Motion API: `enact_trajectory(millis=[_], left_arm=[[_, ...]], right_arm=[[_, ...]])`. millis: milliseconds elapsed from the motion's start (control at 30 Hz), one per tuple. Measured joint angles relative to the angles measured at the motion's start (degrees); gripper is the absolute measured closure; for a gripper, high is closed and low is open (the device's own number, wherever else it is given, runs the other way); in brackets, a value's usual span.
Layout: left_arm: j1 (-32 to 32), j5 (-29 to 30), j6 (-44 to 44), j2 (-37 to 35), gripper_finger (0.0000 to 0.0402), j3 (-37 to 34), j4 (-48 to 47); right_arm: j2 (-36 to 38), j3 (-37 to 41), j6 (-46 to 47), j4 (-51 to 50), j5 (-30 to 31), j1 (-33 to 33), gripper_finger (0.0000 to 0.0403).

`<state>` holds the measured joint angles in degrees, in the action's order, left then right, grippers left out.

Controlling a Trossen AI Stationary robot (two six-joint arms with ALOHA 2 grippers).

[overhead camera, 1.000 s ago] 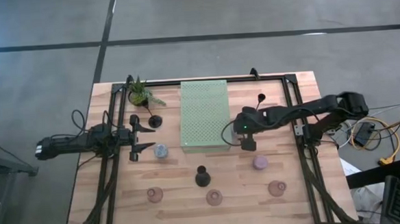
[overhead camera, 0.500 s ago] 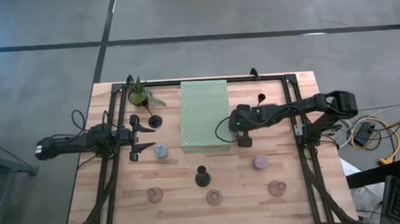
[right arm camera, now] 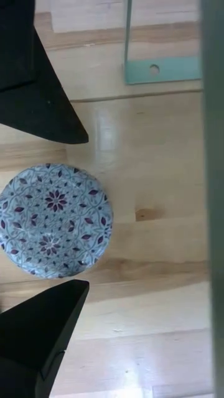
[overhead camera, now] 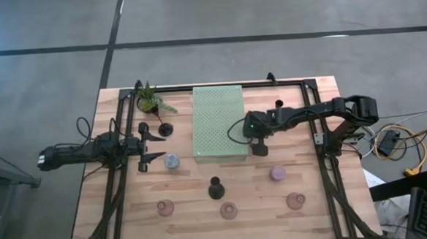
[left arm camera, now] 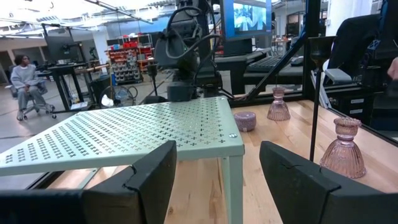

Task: Pick & Place candle stick holders
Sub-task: Put the red and white scented candle on the shelf

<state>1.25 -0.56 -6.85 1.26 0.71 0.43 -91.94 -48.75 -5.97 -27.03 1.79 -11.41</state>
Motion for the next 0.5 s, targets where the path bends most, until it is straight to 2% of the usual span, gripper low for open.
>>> enact_trajectory(millis=[233, 500], left_arm=[[0.0, 0.0, 0.0, 0.0, 0.0165, 0.0, 0.0], [-0.01, 0.0, 0.01, 0.02, 0.0165, 0.0, 0.0]], right_arm=[[-1.61, -0.13, -0.45, 0.47, 0.23, -0.11, 0.0033], [3.75, 0.57, -0.86, -3.02, 5.61, -0.18, 0.0033]])
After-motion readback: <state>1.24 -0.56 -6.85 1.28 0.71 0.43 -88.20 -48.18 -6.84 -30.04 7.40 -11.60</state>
